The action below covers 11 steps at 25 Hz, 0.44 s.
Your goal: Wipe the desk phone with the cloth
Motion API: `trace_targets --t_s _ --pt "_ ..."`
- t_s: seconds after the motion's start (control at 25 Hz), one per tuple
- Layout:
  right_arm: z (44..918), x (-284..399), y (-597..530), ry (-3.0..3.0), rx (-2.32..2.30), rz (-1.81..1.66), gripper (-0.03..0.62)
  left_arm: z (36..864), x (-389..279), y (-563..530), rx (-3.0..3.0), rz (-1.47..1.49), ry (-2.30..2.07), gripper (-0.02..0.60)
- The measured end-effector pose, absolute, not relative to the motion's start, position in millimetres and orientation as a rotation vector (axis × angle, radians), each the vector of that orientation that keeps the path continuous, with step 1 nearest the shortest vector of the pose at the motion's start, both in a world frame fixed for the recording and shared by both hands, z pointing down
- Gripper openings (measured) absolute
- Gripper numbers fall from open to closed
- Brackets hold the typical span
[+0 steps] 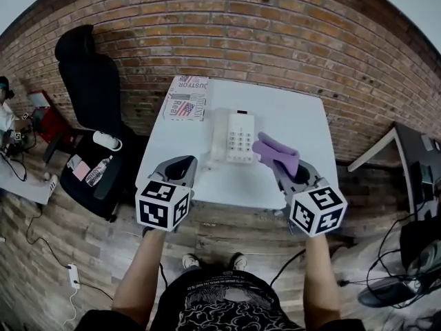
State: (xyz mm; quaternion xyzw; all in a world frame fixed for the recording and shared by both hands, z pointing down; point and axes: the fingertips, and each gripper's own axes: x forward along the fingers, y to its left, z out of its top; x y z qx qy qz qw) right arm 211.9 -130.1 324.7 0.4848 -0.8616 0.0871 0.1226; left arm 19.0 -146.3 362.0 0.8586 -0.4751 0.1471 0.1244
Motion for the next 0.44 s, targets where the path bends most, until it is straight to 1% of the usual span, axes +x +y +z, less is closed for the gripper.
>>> trace_targets --t_s 0.44 --pt "325.4 216.6 -130.1 -2.57 1.378 0.291 0.044 360.8 21.5 -140.9 2.47 0.424 -1.42 0.006"
